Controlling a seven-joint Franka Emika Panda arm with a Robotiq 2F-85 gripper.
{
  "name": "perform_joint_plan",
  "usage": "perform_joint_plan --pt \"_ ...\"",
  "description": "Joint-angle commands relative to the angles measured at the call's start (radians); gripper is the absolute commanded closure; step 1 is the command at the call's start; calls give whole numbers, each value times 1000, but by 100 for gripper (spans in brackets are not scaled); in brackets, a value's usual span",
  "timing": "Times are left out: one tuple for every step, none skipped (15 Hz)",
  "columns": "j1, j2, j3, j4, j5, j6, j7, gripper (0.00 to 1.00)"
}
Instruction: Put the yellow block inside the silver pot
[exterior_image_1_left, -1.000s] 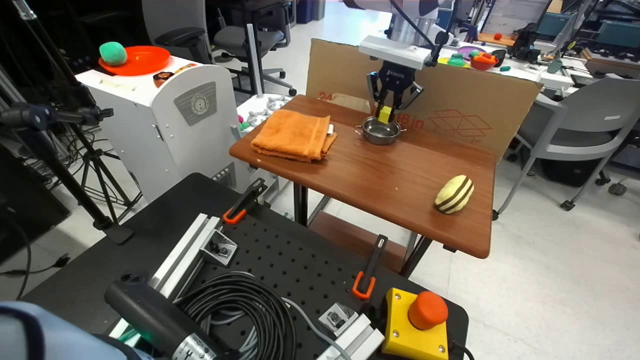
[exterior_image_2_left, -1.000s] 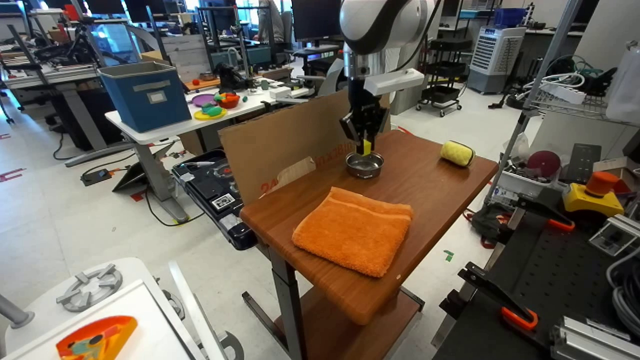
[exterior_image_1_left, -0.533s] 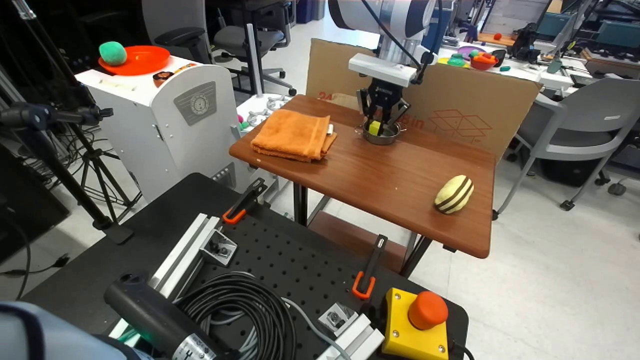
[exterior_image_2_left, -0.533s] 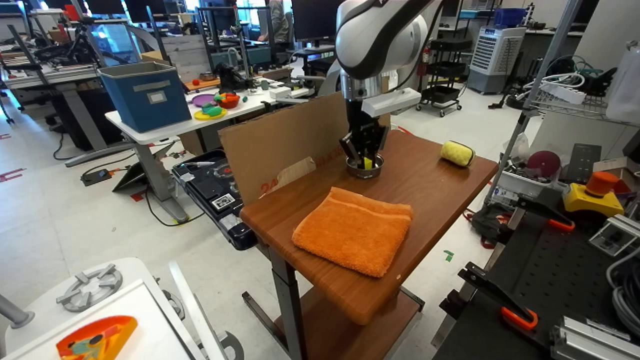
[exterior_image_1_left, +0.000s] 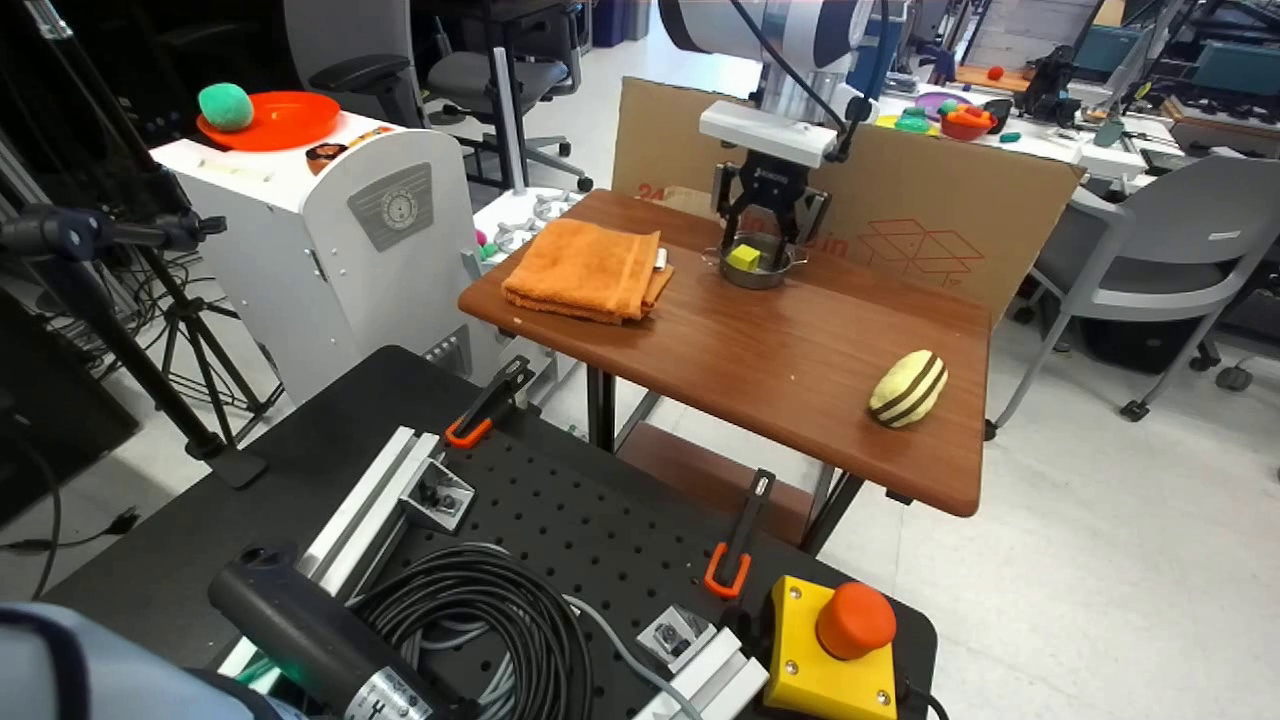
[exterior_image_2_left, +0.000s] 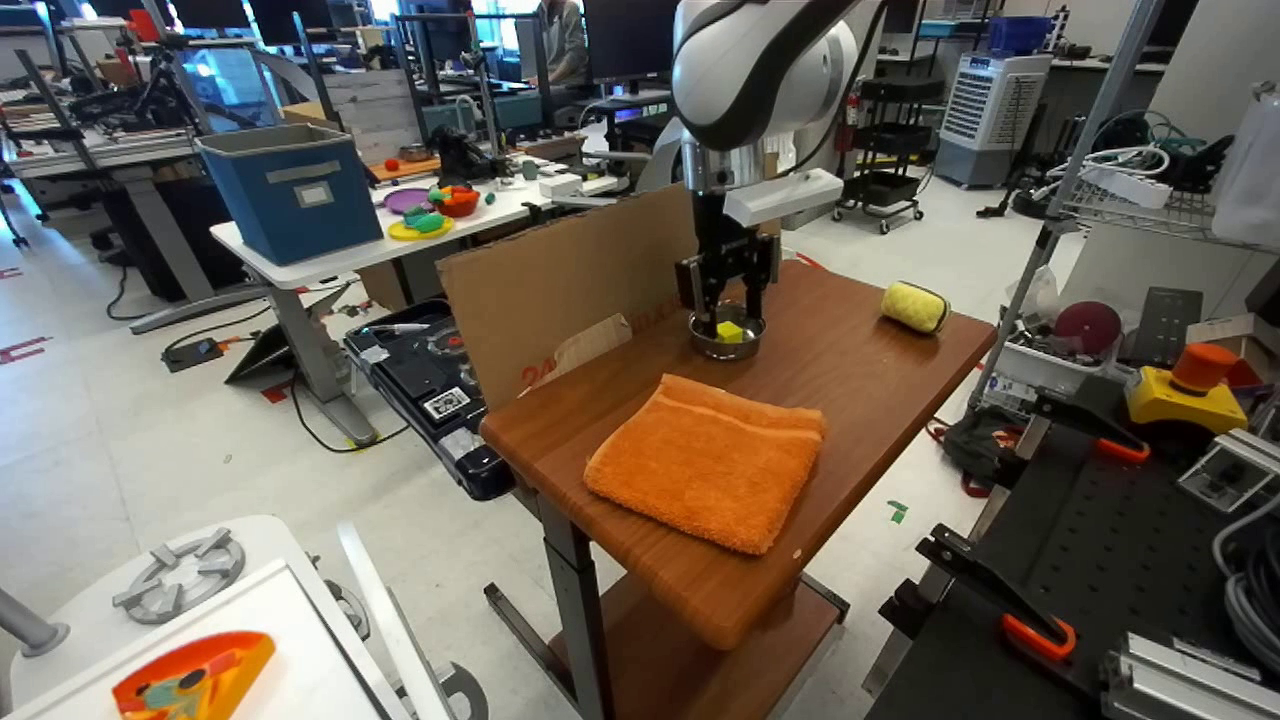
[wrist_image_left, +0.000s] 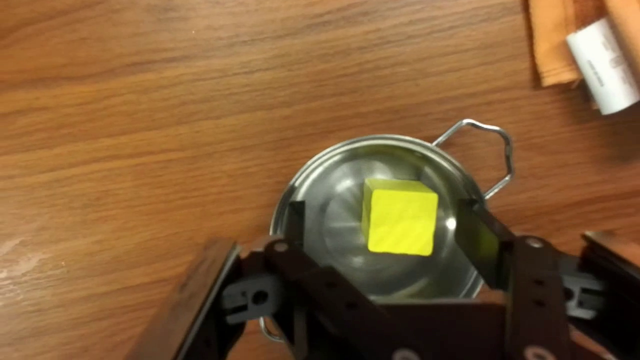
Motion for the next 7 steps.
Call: perform_joint_plan --pt "-4 -123 -14 -79 25 -170 53 0" --pt "4 -166 -41 -122 -1 -209 88 0" --pt "0 -67 -14 -30 2 -143 43 0" --pt "-3 -90 -19 -43 1 -160 47 0" --pt "-5 -94 -19 -43 1 -158 47 0" --pt "-3 -89 -18 -43 1 -156 47 0" --pt "-1 -83 -17 -43 1 -156 47 0"
